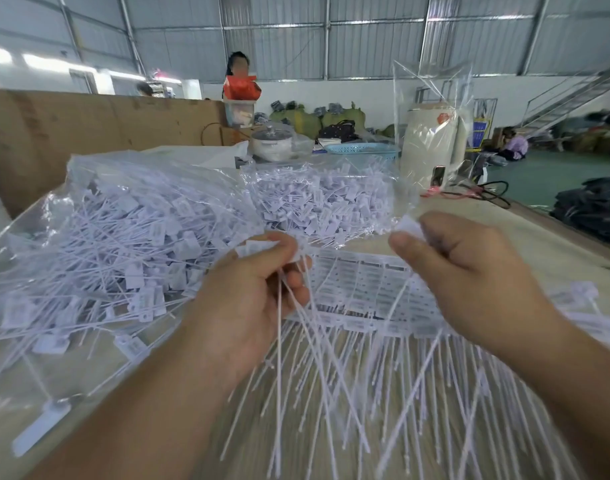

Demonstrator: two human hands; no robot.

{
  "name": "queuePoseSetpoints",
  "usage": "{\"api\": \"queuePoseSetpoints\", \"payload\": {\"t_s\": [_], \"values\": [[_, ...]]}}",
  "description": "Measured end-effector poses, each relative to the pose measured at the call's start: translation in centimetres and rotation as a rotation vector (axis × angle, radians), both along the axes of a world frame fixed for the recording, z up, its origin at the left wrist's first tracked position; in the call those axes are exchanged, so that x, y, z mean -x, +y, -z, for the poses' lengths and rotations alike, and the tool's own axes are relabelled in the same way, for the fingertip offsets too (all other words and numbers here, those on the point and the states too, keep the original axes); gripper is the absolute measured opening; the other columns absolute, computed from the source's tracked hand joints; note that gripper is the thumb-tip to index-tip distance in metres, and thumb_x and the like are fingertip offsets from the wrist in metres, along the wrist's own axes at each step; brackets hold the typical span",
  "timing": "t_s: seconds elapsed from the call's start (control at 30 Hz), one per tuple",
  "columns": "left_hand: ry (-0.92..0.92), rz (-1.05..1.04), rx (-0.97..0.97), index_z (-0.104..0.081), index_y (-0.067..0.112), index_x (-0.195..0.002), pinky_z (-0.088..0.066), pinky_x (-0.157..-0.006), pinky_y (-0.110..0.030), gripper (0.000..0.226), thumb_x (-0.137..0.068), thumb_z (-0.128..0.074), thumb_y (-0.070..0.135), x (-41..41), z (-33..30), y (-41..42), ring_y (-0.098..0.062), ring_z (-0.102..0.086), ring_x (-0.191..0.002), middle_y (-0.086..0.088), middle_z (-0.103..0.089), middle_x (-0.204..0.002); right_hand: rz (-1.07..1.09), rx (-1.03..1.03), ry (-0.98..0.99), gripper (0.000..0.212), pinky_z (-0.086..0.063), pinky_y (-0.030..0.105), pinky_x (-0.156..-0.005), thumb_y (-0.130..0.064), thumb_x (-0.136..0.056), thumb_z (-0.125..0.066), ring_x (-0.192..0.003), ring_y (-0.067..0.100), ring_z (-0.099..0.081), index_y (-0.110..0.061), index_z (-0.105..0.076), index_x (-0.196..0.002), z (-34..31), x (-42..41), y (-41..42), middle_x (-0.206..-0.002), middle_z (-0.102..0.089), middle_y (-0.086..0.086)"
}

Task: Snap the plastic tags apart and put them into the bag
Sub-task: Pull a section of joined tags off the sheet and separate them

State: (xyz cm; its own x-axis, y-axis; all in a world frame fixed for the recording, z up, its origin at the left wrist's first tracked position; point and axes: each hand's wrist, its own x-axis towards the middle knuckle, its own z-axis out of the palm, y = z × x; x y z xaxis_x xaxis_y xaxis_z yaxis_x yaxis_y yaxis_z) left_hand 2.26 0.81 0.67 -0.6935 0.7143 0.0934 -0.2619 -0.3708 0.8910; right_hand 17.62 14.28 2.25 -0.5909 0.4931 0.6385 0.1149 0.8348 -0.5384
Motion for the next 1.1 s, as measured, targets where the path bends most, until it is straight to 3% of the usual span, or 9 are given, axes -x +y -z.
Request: {"api": "queuePoseSetpoints", "payload": {"t_s": [0.07, 0.17, 0.33, 0.43, 0.53, 0.67, 0.8, 0.9, 1.1], "values": [[0.104, 0.067, 0.031, -0.065, 0.012, -0.081, -0.046, -0.040, -0.023, 0.009, -0.087, -0.060, 0.008, -0.5, 0.5, 0.3, -0.012, -0.052, -0.041, -0.007, -0.062, -0.060, -0.074, -0.100, -0.223, 0.040, -0.030, 0.019, -0.042, -0.063, -0.082, -0.039, -0.044, 0.004, -0.045, -0.025, -0.052, -0.085, 0.3, 0.1, -0.7, -0.057, -0.053, -0.016], [0.265, 0.154, 0.069, -0.070, 0.019, -0.079, -0.047, -0.043, -0.027, 0.003, -0.078, -0.070, 0.015, -1.2, 1.1, 0.6, -0.018, -0.053, -0.042, -0.011, -0.059, -0.059, -0.135, -0.249, -0.428, 0.055, -0.031, 0.027, -0.050, -0.066, -0.083, -0.034, -0.051, -0.003, -0.047, -0.035, -0.038, -0.128, 0.7, 0.4, -1.1, -0.062, -0.053, -0.035], [0.255, 0.276, 0.078, -0.068, 0.012, -0.087, -0.049, -0.047, -0.028, 0.016, -0.074, -0.068, 0.022, -1.7, 1.2, 0.5, -0.021, -0.055, -0.045, -0.014, -0.057, -0.061, -0.203, -0.254, -0.446, 0.061, -0.031, 0.024, -0.051, -0.064, -0.084, -0.034, -0.055, -0.003, -0.051, -0.037, -0.026, -0.139, 0.6, 0.2, -1.4, -0.064, -0.054, -0.034], [0.337, 0.326, 0.062, -0.068, 0.012, -0.087, -0.049, -0.047, -0.027, 0.024, -0.070, -0.077, 0.027, -1.9, 1.3, 0.3, -0.020, -0.056, -0.048, -0.014, -0.059, -0.065, -0.250, -0.230, -0.445, 0.059, -0.044, 0.031, -0.056, -0.063, -0.087, -0.033, -0.061, 0.002, -0.057, -0.036, -0.024, -0.138, 0.6, 0.3, -1.8, -0.069, -0.063, -0.018], [0.382, 0.294, 0.065, -0.070, 0.016, -0.081, -0.048, -0.046, -0.027, 0.015, -0.069, -0.079, 0.020, -1.8, 1.4, 0.4, -0.019, -0.054, -0.046, -0.014, -0.060, -0.064, -0.252, -0.233, -0.474, 0.057, -0.050, 0.038, -0.063, -0.061, -0.087, -0.031, -0.065, 0.007, -0.061, -0.037, -0.022, -0.137, 0.5, 0.3, -2.1, -0.077, -0.067, -0.009], [0.372, 0.277, 0.070, -0.070, 0.019, -0.075, -0.047, -0.044, -0.027, 0.008, -0.071, -0.072, 0.013, -1.5, 1.3, 0.6, -0.020, -0.053, -0.042, -0.011, -0.058, -0.057, -0.147, -0.276, -0.504, 0.047, -0.049, 0.038, -0.057, -0.066, -0.084, -0.030, -0.057, 0.009, -0.055, -0.034, -0.044, -0.114, -0.1, -0.1, -2.5, -0.063, -0.056, -0.008], [0.342, 0.192, 0.059, -0.070, 0.018, -0.072, -0.044, -0.039, -0.025, 0.018, -0.062, -0.080, 0.006, -0.6, 0.6, 0.3, -0.016, -0.049, -0.038, -0.009, -0.060, -0.057, 0.111, -0.438, -0.625, 0.064, -0.036, 0.029, -0.050, -0.083, -0.068, -0.012, -0.058, 0.012, -0.047, -0.029, -0.044, -0.081, -1.2, -0.7, -2.7, -0.065, -0.048, -0.007], [0.279, 0.142, 0.036, -0.066, 0.013, -0.071, -0.038, -0.033, -0.020, 0.012, -0.060, -0.069, 0.009, 0.2, -0.2, -0.1, -0.013, -0.043, -0.033, -0.004, -0.057, -0.050, 0.210, -0.468, -0.689, 0.072, -0.031, 0.028, -0.048, -0.088, -0.060, -0.004, -0.056, 0.011, -0.043, -0.027, -0.041, -0.074, -1.6, -1.0, -2.9, -0.064, -0.045, -0.008], [0.269, 0.083, 0.069, -0.061, 0.017, -0.064, -0.030, -0.035, -0.014, 0.007, -0.067, -0.063, 0.010, 1.5, -1.2, -1.2, -0.008, -0.035, -0.033, 0.002, -0.047, -0.045, 0.210, -0.253, -0.710, 0.094, -0.036, 0.027, -0.048, -0.100, -0.052, 0.002, -0.051, 0.009, -0.052, -0.022, -0.050, -0.061, -1.9, -1.4, -2.9, -0.056, -0.052, -0.006]]}}
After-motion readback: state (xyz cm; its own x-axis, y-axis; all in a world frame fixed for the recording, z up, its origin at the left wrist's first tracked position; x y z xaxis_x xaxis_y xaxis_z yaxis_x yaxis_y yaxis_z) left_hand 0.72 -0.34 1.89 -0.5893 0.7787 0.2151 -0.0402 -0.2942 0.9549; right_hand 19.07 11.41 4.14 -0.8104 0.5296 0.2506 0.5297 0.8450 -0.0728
